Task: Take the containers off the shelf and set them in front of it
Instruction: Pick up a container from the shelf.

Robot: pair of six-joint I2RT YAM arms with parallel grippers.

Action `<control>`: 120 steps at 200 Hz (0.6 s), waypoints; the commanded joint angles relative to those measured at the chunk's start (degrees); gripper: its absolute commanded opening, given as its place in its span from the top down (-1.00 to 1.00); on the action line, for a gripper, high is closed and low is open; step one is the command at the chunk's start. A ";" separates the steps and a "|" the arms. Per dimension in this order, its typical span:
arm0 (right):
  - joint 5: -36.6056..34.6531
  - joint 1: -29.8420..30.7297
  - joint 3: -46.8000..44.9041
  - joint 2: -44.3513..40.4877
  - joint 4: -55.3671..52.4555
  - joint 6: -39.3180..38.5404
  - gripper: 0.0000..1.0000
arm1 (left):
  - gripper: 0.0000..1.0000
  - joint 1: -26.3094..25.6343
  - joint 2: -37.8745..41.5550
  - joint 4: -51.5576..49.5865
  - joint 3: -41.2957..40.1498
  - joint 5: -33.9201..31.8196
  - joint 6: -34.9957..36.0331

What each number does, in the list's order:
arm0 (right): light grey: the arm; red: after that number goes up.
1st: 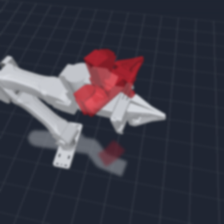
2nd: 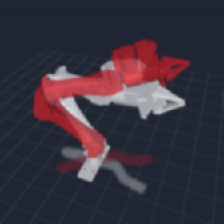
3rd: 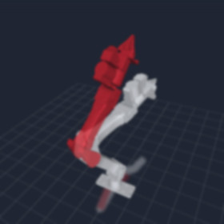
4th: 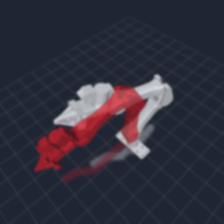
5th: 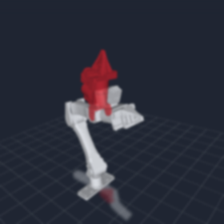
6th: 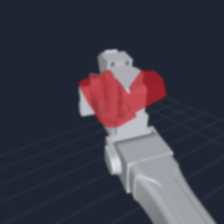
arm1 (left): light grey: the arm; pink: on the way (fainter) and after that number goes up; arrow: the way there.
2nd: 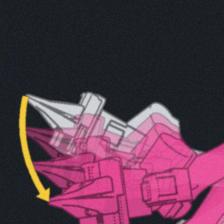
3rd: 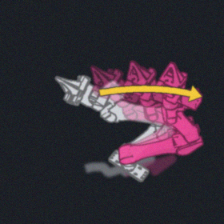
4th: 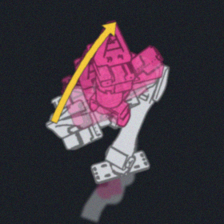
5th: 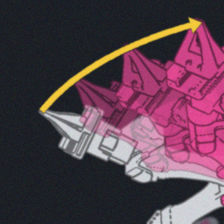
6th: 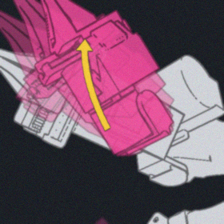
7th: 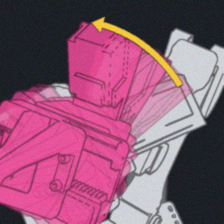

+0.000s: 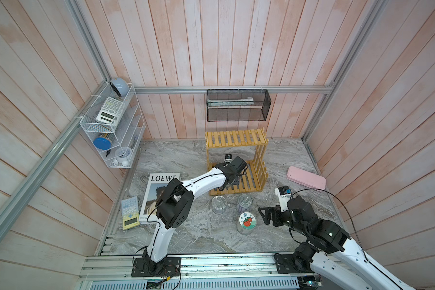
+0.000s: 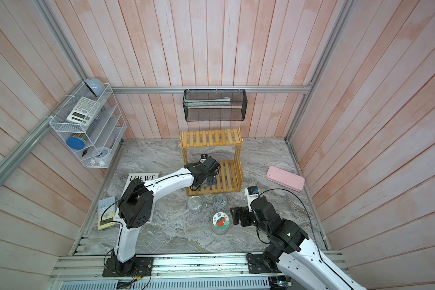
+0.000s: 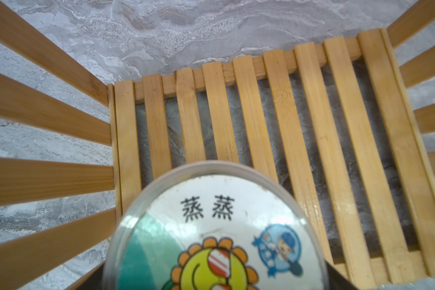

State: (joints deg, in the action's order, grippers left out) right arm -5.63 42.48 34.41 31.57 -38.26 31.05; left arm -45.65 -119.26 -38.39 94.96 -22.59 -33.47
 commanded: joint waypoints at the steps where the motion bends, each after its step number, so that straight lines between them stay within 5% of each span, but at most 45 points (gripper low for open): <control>1: 0.36 -0.40 -0.46 -0.55 -0.68 -0.20 -0.96 | -0.45 -0.27 4.03 3.68 -3.66 -1.74 1.18; 120: 1.04 -1.72 0.56 1.20 -0.06 -0.64 -0.96 | -0.40 -4.46 16.41 6.46 -9.74 -3.43 5.42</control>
State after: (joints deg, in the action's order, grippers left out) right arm -5.02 41.30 34.41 32.58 -38.20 31.03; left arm -49.17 -106.19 -32.88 87.20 -24.71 -29.52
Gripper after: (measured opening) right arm 0.979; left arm 0.890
